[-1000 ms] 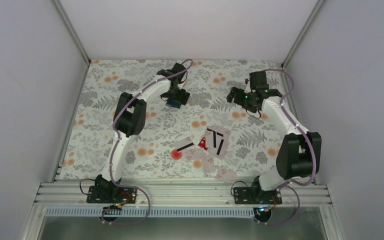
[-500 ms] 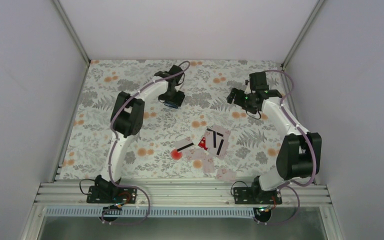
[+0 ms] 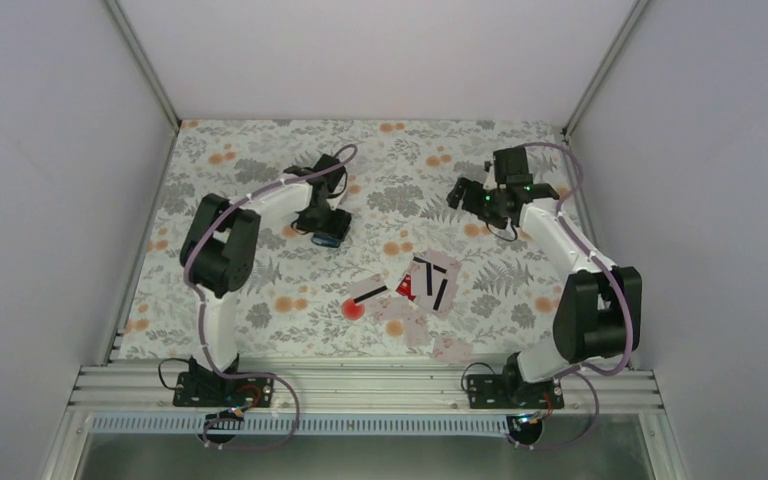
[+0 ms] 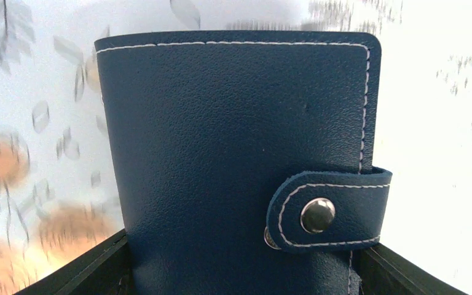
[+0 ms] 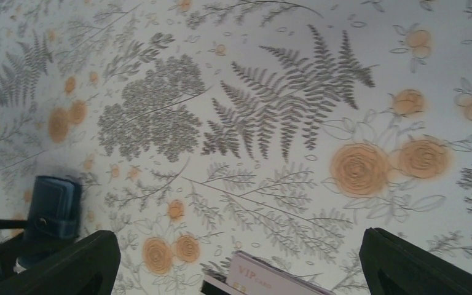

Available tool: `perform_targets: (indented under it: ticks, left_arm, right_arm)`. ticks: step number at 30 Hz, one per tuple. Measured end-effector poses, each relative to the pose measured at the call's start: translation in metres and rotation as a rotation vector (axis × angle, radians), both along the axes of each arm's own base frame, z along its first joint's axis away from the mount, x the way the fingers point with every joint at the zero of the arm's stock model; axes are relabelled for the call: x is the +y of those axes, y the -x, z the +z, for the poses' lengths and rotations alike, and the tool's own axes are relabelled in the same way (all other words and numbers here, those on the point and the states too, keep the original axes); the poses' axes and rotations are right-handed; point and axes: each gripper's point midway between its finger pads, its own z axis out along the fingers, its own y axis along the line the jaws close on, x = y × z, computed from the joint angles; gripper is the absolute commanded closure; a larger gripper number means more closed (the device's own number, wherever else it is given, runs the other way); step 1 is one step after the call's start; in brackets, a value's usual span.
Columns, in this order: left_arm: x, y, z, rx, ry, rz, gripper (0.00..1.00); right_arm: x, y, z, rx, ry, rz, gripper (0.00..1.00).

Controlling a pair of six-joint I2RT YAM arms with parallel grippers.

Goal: Put the credit cards into the card holder

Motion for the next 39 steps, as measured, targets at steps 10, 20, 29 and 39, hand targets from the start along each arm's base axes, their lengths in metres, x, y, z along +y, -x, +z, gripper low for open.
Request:
perform_targets:
  ticks: [10,20,29,39]
  left_arm:
    - [0.019,0.046,0.019,-0.021,0.037,0.031,0.22]
    - [0.015,0.039,0.077,-0.222,0.139,0.020,0.22]
    - [-0.001,0.038,0.108,-0.356,0.213,-0.048,0.22]
    - [-0.023,0.039,0.139,-0.469,0.297,-0.165,0.22]
  right_arm:
    - [0.067,-0.005,0.011,-0.065,-0.017,0.152,0.01]
    - [0.151,-0.018,0.015,-0.039,-0.041,0.241,0.01]
    - [0.205,-0.007,0.028,0.022,-0.150,0.308,0.03]
    - [0.234,0.004,0.040,0.052,-0.279,0.412,0.24]
